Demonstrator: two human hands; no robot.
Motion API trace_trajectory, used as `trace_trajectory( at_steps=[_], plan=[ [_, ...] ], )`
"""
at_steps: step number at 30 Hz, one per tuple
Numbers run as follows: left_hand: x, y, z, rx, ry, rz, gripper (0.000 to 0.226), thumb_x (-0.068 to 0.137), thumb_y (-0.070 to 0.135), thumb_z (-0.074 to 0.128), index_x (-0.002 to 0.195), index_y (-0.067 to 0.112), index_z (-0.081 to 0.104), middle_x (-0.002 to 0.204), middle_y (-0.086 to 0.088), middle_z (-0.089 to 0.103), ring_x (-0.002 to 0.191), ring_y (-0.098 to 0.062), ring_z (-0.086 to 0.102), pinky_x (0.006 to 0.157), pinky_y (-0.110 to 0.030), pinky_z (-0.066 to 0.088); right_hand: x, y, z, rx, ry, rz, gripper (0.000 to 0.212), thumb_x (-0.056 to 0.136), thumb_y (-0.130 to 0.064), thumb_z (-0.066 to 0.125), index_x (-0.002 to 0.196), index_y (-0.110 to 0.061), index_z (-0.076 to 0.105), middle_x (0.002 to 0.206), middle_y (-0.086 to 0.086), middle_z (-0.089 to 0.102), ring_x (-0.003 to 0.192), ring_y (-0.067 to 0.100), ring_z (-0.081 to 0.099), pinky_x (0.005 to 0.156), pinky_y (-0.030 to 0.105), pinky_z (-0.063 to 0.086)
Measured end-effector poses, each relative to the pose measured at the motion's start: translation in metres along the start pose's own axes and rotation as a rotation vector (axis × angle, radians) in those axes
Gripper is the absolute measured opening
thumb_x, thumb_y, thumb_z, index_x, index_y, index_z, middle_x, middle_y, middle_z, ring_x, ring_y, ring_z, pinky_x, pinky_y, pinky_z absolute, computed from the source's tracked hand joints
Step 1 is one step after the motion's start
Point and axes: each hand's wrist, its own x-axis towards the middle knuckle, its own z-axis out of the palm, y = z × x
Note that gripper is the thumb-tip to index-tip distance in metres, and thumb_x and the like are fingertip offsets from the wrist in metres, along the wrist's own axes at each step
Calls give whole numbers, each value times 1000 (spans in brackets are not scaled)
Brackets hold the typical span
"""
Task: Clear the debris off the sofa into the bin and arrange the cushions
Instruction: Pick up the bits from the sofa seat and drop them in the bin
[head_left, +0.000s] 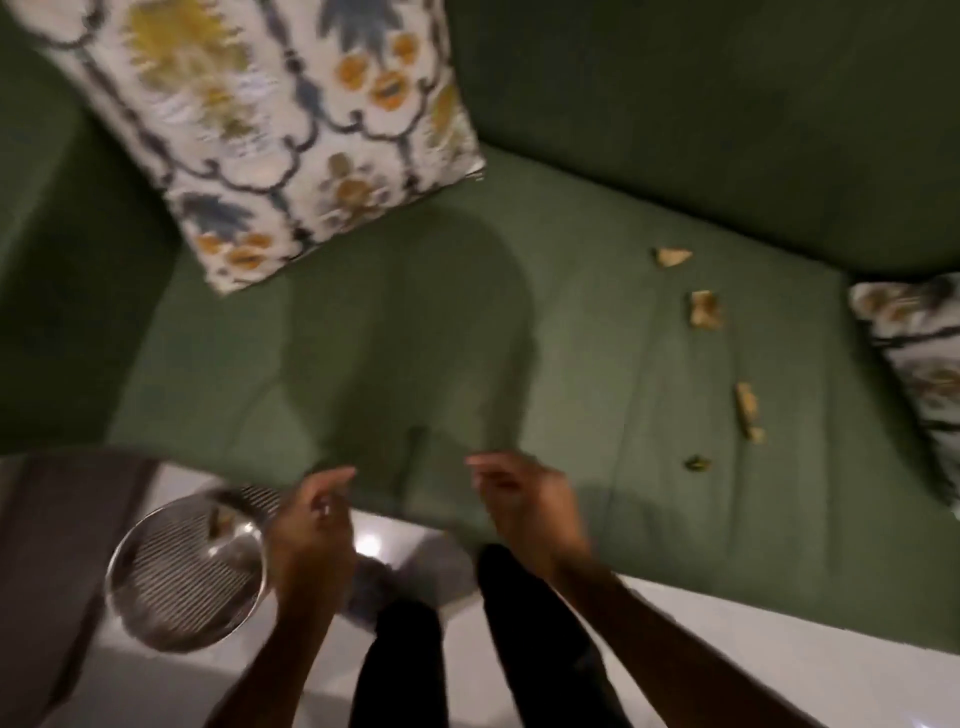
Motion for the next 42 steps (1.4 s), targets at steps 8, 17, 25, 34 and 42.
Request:
trace_trajectory(
  at_steps=[8, 17, 25, 34, 42],
  plan=[
    [50, 228, 195, 340, -555, 654, 44, 92, 14, 55, 136, 21, 54, 141, -3, 55, 126, -25, 56, 107, -38, 42, 99, 86, -208, -222, 530, 158, 50, 92, -24, 67, 141, -19, 55, 139, 9, 59, 126, 28, 58, 107, 47, 49],
    [103, 300, 313, 1005, -556, 1007, 69, 96, 8, 39, 157, 28, 14, 166, -5, 13, 151, -34, 16, 119, -51, 25, 175, 126, -223, -447, 317, 228, 49, 103, -31, 48, 152, -28, 41, 159, 13, 35, 137, 37, 39, 115, 48, 39],
    [59, 231, 271, 467, -450, 656, 26, 96, 23, 49, 110, 20, 71, 119, -9, 64, 110, -31, 61, 89, -42, 47, 124, 92, -162, -108, 323, 193, 29, 95, -19, 62, 121, -26, 72, 123, 0, 71, 111, 19, 65, 92, 23, 44],
    [-33, -7, 30, 12, 77, -393, 18, 94, 25, 59, 99, 23, 76, 106, -8, 77, 103, -31, 69, 94, -44, 52, -6, -29, 62, 114, -179, 170, 19, 93, -29, 68, 111, -27, 74, 103, -3, 79, 91, 10, 72, 72, 7, 38],
    [-25, -153, -109, -415, 262, -942, 25, 80, 7, 73, 103, -1, 74, 89, -16, 74, 67, -25, 65, 74, -35, 59, -52, -87, 241, 87, -476, 247, 20, 92, -29, 64, 106, -18, 74, 109, 2, 78, 104, 23, 73, 96, 34, 52]
  ],
)
